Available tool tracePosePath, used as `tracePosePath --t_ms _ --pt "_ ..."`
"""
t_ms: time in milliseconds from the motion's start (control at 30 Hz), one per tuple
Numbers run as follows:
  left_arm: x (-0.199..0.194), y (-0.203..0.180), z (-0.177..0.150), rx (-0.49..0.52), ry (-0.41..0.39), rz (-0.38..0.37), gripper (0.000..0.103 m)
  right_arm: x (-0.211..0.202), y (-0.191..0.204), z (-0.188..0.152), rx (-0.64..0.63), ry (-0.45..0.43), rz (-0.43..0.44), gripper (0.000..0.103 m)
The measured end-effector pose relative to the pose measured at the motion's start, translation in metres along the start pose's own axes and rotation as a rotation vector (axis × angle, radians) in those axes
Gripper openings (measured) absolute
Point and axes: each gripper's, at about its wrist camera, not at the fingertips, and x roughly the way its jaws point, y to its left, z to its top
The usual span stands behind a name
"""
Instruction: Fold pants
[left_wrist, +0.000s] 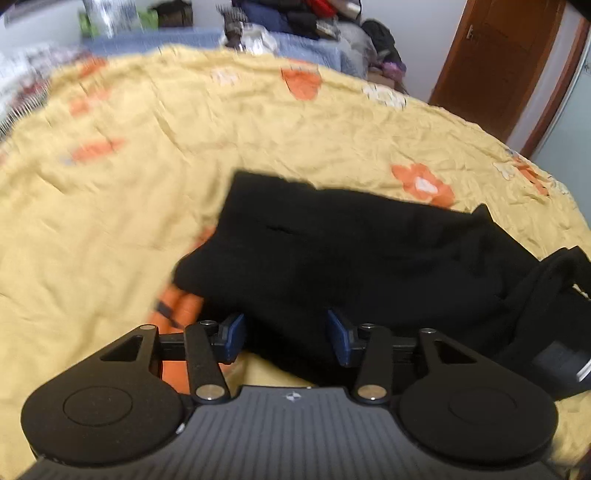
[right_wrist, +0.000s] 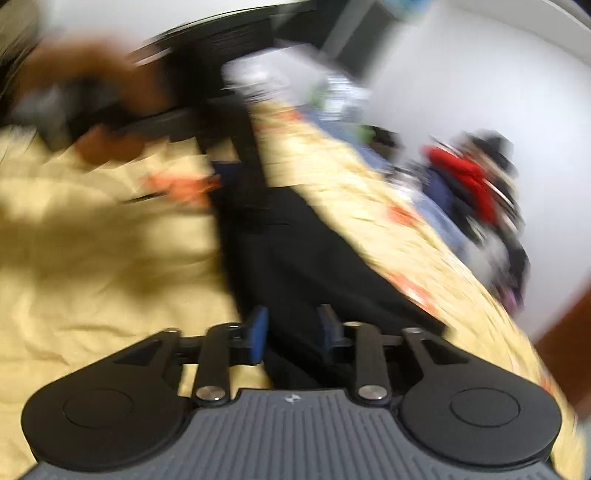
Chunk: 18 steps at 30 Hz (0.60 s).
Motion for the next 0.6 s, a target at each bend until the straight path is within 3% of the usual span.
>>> tracePosePath --t_ms 67,133,200,300,400,467,600 --pt "-0.016 -0.006 0.003 0.019 -0.056 0.029 0.063 -0.011 -0.033 -0.02 0.134 0.052 -0.111 0.087" --pt "-0.026 -0.026 0.009 0.064 -0.107 0.007 0.074 -0.012 -0.067 -0.051 0.264 0.157 -0.189 0.086" --pt "-0.028 -0.049 0.012 0.123 -0.135 -0.072 0.081 -0.013 -0.091 -0.083 0.403 0.28 -0.174 0.085" --pt "-0.02 -0.096 0.012 0.26 -0.119 -0.21 0.085 -0.061 -0.136 -0.118 0.712 0.148 -0.245 0.086" --pt "-0.005 -0.141 0.003 0.376 -0.107 -0.337 0.086 -0.117 -0.198 -0.169 1.155 -0.077 -0.371 0.086" --pt "0.012 -0.169 -0.005 0.43 -0.105 -0.365 0.086 -0.142 -0.235 -0.217 1.453 -0.211 -0.407 0.086" --pt "0.04 -0.198 -0.02 0.463 -0.045 -0.364 0.086 -0.152 -0.27 -0.273 1.683 -0.232 -0.538 0.087"
